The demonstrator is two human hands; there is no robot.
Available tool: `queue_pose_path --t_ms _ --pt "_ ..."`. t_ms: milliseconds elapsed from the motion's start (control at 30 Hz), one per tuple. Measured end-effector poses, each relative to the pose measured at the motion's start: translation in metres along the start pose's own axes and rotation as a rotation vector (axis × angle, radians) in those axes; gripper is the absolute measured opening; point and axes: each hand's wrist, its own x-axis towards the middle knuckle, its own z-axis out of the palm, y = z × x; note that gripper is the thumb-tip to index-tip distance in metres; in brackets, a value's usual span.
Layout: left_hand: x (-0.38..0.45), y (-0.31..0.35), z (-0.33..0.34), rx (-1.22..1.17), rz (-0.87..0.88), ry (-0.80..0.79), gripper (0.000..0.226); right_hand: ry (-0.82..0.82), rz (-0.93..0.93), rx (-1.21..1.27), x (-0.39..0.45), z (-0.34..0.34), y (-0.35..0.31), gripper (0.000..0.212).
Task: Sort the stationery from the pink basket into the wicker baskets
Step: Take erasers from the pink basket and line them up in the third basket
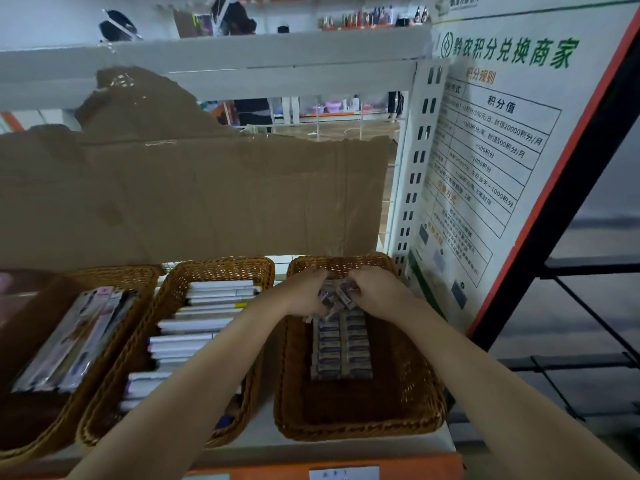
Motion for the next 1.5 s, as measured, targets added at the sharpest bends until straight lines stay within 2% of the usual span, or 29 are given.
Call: queue_pose_path --t_ms 267,433,533,633,867,967,1167,1333,1433,1500 --pt "-0.002 -0.003 0.002 0.084 -0.031 0.065 0.034 -0.024 0.071 0.072 0.007 0.009 -0.015 0.032" --pt "0.001 0.001 0.005 0.074 -0.044 0.089 0.019 -0.021 0.077 0.118 0.006 0.009 -0.019 0.029" --pt "0.003 0.003 0.004 0.065 -0.045 0.054 0.022 -0.015 0.086 0.149 0.005 0.009 -0.019 0.029" --pt "0.009 0.003 0.000 0.007 -0.039 0.022 0.010 -0.013 0.104 0.167 0.005 0.009 -0.016 0.031" --pt "0.013 0.001 -0.010 0.005 -0.037 0.111 0.026 0.052 0.127 0.254 -0.004 0.002 -0.008 0.020" --pt "0.003 -0.006 -0.014 -0.292 -0.030 0.208 0.023 0.139 0.152 0.402 -0.015 -0.008 -0.005 0.013" --pt "-0.033 0.000 -0.010 -1.038 -0.076 0.243 0.014 0.254 0.229 0.912 -0.049 -0.026 -0.012 0.020" --pt "-0.056 0.007 0.006 -1.391 -0.164 0.254 0.015 0.276 0.284 1.303 -0.076 -0.020 -0.024 0.010" --pt "-0.065 0.009 0.014 -1.632 -0.181 0.194 0.018 0.249 0.317 1.373 -0.087 -0.014 -0.027 0.021" --pt "-0.071 0.008 0.019 -1.677 -0.142 0.167 0.026 0.237 0.329 1.308 -0.092 -0.013 -0.028 0.028"
